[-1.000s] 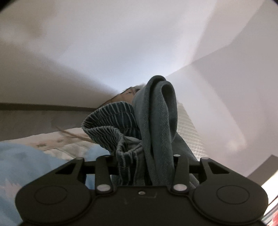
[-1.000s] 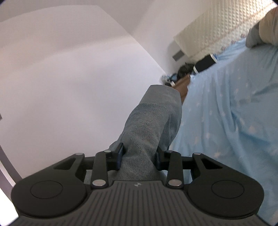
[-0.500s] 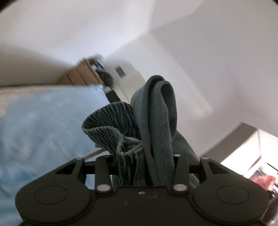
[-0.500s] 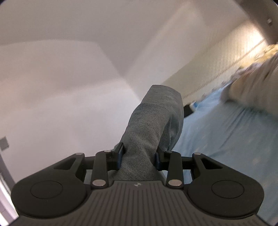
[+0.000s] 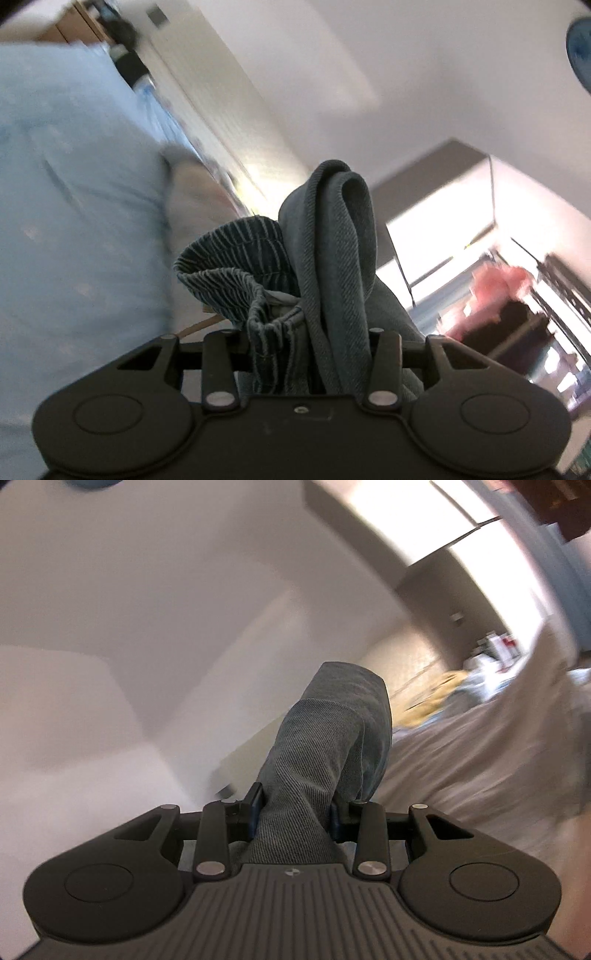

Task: Fold clothes
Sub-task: 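Carry the held clothes with both grippers toward the grey blanket, then open both grippers, dropping the clothes beside the grey blanket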

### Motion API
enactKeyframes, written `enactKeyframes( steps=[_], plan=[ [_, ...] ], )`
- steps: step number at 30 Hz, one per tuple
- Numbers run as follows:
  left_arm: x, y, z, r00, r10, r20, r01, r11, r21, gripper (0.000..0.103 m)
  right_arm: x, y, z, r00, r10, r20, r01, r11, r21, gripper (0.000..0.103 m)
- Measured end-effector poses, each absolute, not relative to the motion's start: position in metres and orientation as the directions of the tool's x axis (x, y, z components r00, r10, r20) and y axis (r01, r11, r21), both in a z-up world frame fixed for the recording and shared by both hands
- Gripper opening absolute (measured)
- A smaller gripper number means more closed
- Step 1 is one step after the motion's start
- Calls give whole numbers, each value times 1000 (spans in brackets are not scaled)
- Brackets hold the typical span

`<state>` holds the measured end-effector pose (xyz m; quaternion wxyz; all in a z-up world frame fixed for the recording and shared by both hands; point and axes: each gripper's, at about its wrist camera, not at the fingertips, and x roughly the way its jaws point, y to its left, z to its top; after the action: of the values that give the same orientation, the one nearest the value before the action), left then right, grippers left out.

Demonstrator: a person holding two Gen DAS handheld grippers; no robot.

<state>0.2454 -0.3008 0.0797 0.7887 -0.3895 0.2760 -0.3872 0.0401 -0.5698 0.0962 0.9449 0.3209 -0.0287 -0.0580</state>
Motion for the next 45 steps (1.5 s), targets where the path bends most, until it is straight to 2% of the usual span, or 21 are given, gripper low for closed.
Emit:
enactKeyframes(
  steps=[7,10,14,18,21,28,31,34,36,41,45],
  plan=[
    [236,-404,62,377,-908,-185,435,349,-830,39,6,-631,74,947,-321,-23,277,776,566,37],
    [230,-427,49,344,-919,-191,462,343,-818,39,-5,-653,56,930,-365,-42,321,750,579,37],
    [230,-449,20,306,-919,-249,443,369,-817,40,-16,-662,24,905,-416,-91,388,718,577,37],
    [238,-458,-14,281,-926,-252,462,361,-810,41,-3,-677,-20,876,-437,-205,464,650,601,38],
    [237,-460,-21,250,-937,-243,490,339,-803,42,4,-691,-50,859,-445,-253,495,598,631,39],
    [237,-450,-19,220,-942,-255,509,334,-793,47,18,-707,-57,859,-448,-248,497,611,617,40],
    [230,-443,-10,249,-926,-283,560,376,-738,52,20,-710,-48,861,-442,-252,495,610,619,43],
    [222,-431,1,288,-905,-314,601,426,-677,67,8,-711,-49,853,-446,-272,512,606,609,48],
    [218,-420,8,318,-892,-322,618,453,-643,83,5,-706,-43,836,-464,-294,540,598,592,54],
    [205,-387,28,391,-857,-336,654,515,-553,90,-9,-691,-26,788,-551,-276,607,618,499,69],
    [191,-354,48,493,-808,-323,667,589,-456,92,-14,-674,-2,773,-586,-243,629,657,416,70]
  ],
)
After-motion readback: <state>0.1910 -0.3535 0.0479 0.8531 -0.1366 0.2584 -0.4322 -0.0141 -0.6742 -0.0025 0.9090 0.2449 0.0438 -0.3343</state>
